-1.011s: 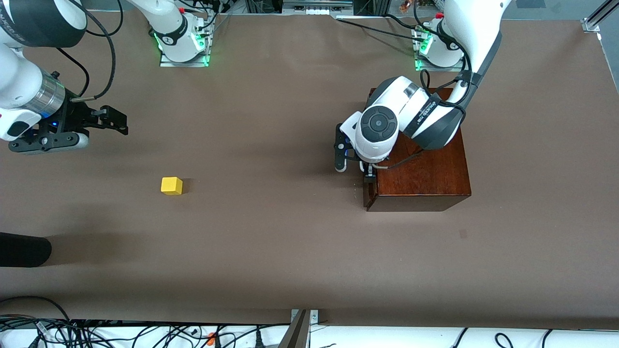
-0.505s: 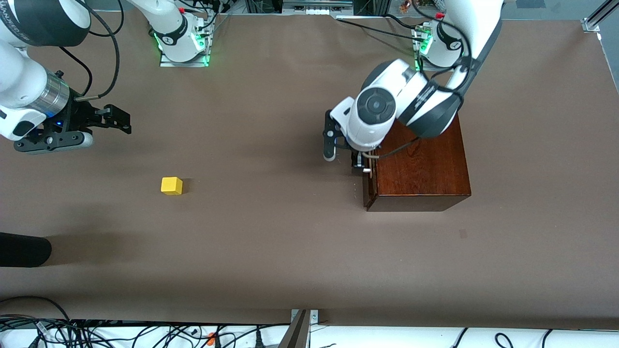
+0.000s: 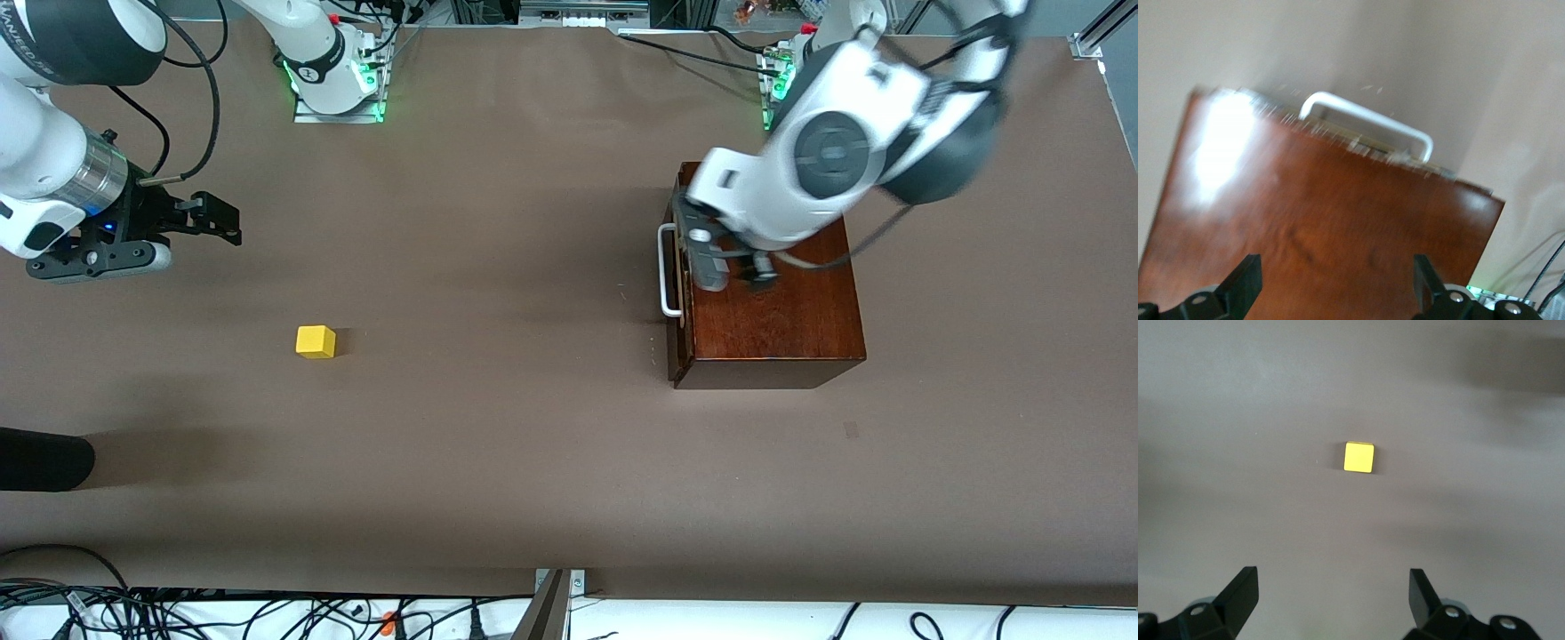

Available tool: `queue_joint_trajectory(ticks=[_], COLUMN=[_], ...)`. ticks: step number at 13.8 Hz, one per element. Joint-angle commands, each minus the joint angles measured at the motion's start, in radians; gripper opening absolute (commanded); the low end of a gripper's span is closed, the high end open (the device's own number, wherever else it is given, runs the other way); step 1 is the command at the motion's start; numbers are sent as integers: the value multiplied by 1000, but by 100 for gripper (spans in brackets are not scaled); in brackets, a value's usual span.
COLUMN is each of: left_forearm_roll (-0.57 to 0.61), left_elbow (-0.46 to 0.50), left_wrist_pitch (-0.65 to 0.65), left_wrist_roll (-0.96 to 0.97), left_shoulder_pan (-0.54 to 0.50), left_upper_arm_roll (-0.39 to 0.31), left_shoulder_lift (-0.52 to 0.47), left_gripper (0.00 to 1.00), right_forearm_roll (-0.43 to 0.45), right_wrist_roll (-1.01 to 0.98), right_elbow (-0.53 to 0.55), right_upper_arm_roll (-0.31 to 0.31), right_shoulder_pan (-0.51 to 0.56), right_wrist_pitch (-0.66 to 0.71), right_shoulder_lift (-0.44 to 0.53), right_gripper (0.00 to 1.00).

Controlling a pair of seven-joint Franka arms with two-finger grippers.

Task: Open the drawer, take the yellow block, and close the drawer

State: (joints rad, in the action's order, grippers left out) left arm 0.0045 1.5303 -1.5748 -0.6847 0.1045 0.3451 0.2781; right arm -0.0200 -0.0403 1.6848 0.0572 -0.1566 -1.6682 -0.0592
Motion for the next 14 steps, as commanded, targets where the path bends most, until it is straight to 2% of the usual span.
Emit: queue_joint_trajectory(ticks=[1,4,7,9,13,14], left_forearm_roll=[-14,8,23,14,17,17], left_elbow=[14,11,-47,-16,14,20], left_wrist_pitch=[36,88,116,108,107,105], left_wrist_roll=[91,174,177,203,559,638], left_shoulder_pan=[-96,-155,-193,-158,24,32], left_upper_arm_roll=[5,-5,-20,-134,-345,-363], left_shoulder_lift=[-75,-115,-158,-222,-278,-284], left_gripper=[100,100,100,100,100,100], right_forearm_roll=[11,11,11,11,11,12], right_wrist_roll=[-15,-16,-16,-18,-18,-18], right_elbow=[-23,-23,-23,-23,-23,-23], right_upper_arm_roll=[-4,-4,-4,-4,-2,-2], right_shoulder_pan=[6,6,6,6,6,6], right_wrist_pitch=[24,24,22,22,22,22], right_shoulder_lift=[-5,-5,-5,-5,-5,-5], right_gripper=[100,100,100,100,100,100])
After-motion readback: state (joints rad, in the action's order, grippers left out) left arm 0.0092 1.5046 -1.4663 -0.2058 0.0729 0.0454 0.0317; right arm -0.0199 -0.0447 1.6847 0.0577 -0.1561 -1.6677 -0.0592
